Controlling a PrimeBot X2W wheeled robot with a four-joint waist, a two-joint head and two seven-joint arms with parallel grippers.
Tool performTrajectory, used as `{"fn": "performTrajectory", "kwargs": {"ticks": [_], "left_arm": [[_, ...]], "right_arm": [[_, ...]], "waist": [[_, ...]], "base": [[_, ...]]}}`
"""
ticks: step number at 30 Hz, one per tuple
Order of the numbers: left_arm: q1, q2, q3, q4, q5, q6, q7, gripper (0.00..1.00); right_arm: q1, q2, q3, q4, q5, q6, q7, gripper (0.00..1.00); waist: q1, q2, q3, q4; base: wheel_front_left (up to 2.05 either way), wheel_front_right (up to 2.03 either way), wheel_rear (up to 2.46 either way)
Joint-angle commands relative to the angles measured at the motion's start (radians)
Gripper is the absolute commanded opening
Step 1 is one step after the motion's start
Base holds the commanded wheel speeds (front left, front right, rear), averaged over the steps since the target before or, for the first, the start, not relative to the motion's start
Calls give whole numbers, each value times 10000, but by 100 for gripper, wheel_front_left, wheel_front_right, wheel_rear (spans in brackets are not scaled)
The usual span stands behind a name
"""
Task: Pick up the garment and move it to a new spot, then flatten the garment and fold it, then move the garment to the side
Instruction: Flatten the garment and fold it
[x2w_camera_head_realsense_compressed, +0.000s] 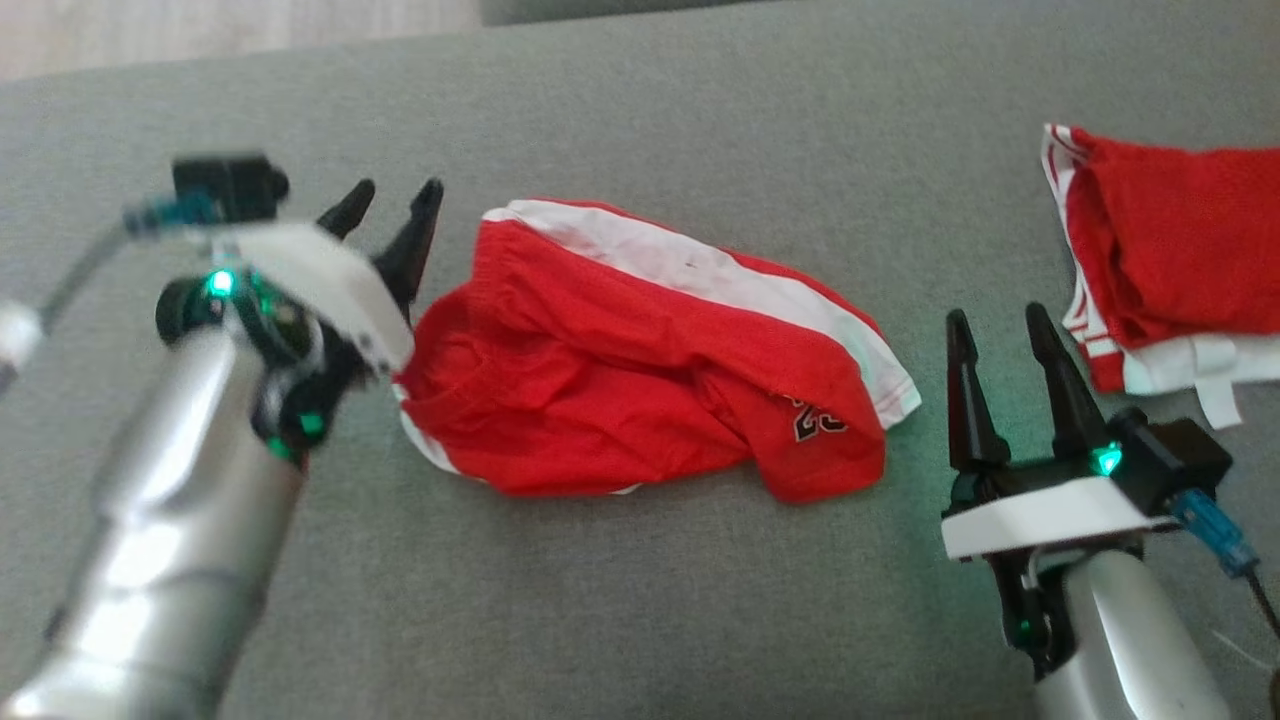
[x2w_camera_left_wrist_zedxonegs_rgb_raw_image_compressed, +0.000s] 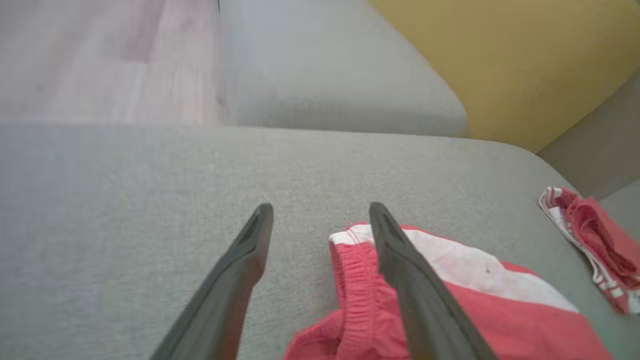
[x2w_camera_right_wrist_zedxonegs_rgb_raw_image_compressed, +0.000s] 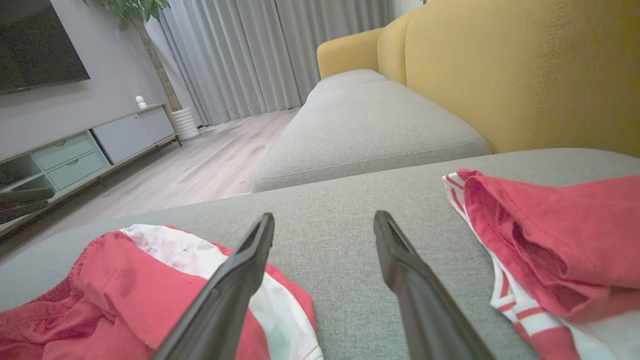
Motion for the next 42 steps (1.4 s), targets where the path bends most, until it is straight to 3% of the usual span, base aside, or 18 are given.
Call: {"fn": "performTrajectory", "kwargs": {"ticks": [1,6,16,23,42], "left_arm": [[-806,474,299,15,-468,-54,901,100],[-2256,1099,66,1114,-1048,-57,3320,100],[-3251,981,499,2141,-2269,14,5302,100],[-3335,849,467,2149,-2670,31,6104,100],[-2854,907,331,1650,-3062,129,6903,100]], "right_arm": [[-380,-18,333,-349,96,67,-109,100],[-661,-18,477,-371,325,67,-109,100],[-710,-18,512,-413,505,67,-109,100],[-740,-18,479,-446,545,67,-109,100],[-764,-18,606,-402,460,67,-109,100]], "waist": [[-2,0,272,-280],[-2,0,644,-747],[-2,0,933,-1190],[-2,0,1020,-1235],[-2,0,937,-1247]], "base": [[0,0,0],[0,0,0],[0,0,0],[0,0,0],[0,0,0]]}}
